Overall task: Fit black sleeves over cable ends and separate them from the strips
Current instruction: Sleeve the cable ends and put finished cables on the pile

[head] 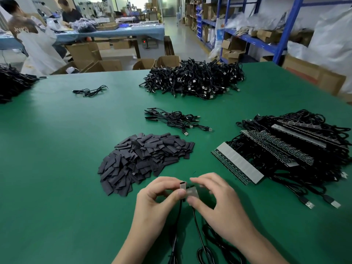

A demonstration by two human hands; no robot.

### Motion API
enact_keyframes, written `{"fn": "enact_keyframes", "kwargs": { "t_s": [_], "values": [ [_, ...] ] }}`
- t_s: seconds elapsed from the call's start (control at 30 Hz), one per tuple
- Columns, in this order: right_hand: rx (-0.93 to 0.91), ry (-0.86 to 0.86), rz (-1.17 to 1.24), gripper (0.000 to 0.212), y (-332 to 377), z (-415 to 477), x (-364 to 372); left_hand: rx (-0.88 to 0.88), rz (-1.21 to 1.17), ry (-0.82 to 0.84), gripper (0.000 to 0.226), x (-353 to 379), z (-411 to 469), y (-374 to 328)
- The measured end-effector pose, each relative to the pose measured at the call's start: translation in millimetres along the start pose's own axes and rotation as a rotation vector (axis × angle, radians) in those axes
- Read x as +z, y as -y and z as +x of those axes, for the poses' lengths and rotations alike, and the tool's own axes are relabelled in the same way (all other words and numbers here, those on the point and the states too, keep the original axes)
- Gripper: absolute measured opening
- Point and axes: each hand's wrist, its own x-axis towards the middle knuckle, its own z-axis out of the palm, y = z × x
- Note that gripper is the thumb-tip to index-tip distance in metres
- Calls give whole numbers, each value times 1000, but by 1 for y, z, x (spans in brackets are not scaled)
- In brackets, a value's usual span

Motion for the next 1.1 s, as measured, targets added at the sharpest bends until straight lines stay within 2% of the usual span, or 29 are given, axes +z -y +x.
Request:
{"fn": "enact_keyframes", "kwargs": {
  "t_s": [0.1,0.17,0.2,0.3,0.4,0.47,0.57,0.6,0.67,0.73,0.8,0.87,1.0,1.1],
  "values": [
    [-195,46,53,25,3,0,3,58,59,-19,8,5,-1,-1],
    [-213,74,157,11,6,-1,5,49,50,-24,12,6,-2,-1],
    [-180,72,231,9,7,-2,6,44,51,-25,15,6,-2,-1],
    [-19,97,537,24,8,-1,-1,59,73,-34,24,5,-1,-1],
    [145,155,1179,25,8,2,-18,49,113,-85,39,-1,2,-7],
    [198,184,1457,31,3,4,-30,49,168,-109,44,-6,10,-12],
    [234,211,1613,32,-5,8,-47,74,337,-142,27,-19,38,-11],
    [259,229,1606,32,-7,9,-52,70,382,-148,17,-24,51,-9],
    [328,266,1486,28,-12,10,-59,79,531,-172,19,-34,76,-4],
    [368,290,1234,27,-16,12,-59,95,714,-180,26,-42,99,4],
    [364,284,922,29,-17,13,-52,91,887,-128,32,-48,118,11],
    [359,259,719,31,-17,12,-42,89,1038,-53,36,-52,130,17],
    [362,189,586,32,-18,13,-31,105,1179,40,30,-57,141,22],
    [355,151,510,30,-20,14,-27,147,1183,25,20,-61,145,23]
  ]
}}
